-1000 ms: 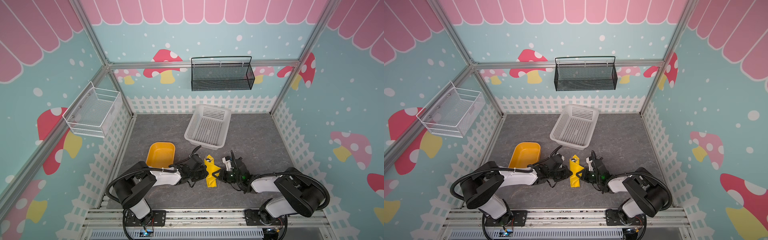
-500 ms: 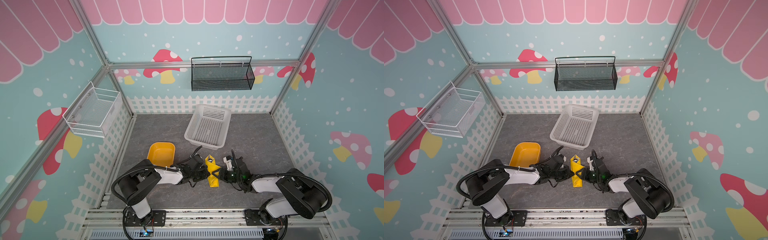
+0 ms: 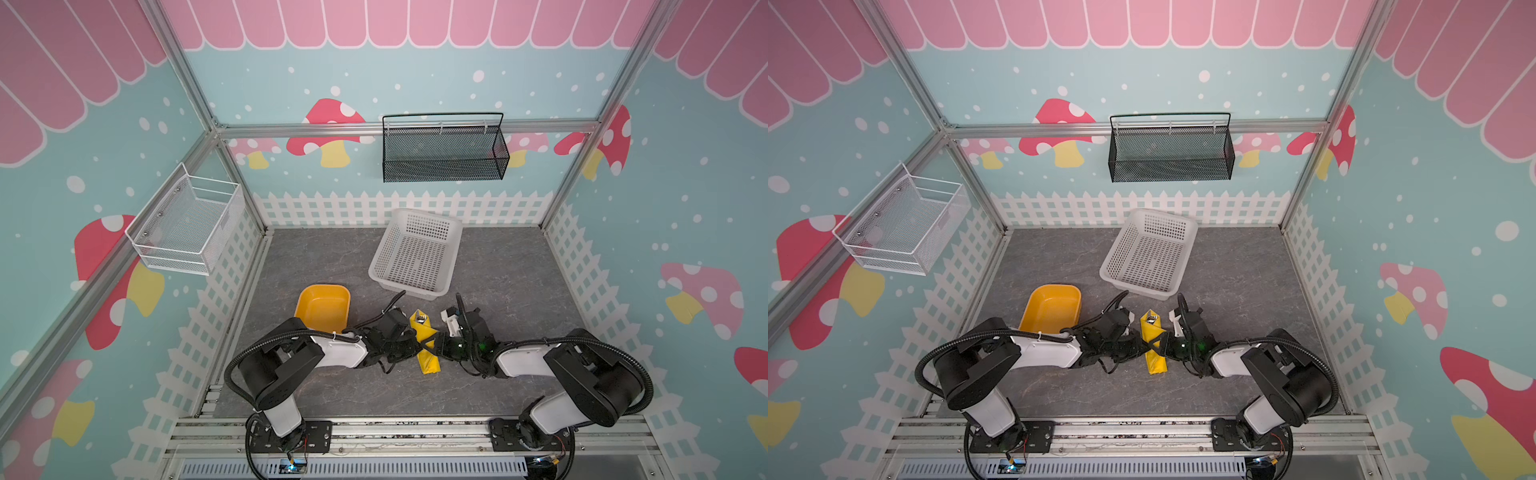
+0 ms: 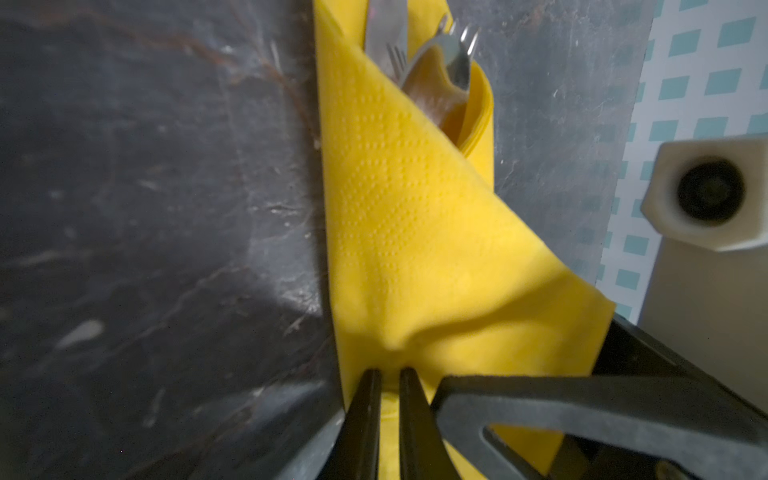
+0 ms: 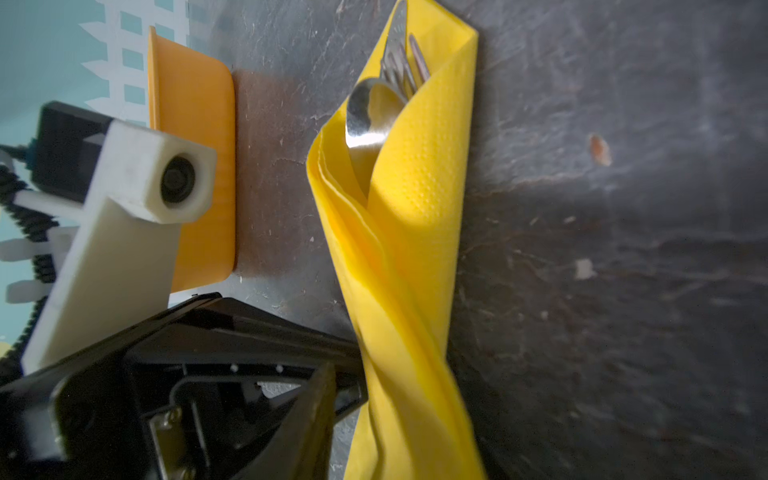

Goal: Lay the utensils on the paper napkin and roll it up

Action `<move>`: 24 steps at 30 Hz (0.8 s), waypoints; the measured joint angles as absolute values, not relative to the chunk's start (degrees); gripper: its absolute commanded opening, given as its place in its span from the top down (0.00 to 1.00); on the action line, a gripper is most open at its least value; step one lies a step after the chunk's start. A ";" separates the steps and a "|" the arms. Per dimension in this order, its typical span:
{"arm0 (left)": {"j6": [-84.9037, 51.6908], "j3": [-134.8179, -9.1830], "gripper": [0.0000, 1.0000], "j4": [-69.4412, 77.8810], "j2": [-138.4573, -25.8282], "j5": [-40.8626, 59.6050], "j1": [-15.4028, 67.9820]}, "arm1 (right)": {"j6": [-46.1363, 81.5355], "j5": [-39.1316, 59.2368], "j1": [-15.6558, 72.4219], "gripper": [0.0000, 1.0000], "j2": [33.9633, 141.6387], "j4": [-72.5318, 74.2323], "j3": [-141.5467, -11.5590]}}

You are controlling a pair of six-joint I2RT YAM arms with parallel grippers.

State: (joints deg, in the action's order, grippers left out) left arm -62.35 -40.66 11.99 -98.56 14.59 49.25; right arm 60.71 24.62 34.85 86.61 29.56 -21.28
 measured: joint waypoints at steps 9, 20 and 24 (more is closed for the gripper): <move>-62.17 -39.64 0.78 8.29 -90.45 10.98 49.25 | 58.63 24.47 34.85 0.87 82.67 28.45 -21.12; -62.17 -34.09 0.73 3.14 -78.54 4.01 48.95 | 54.17 23.57 34.85 0.95 80.09 26.65 -21.15; -62.17 -33.08 0.72 2.02 -76.62 3.01 48.31 | 53.34 23.73 34.85 0.97 80.09 26.13 -21.19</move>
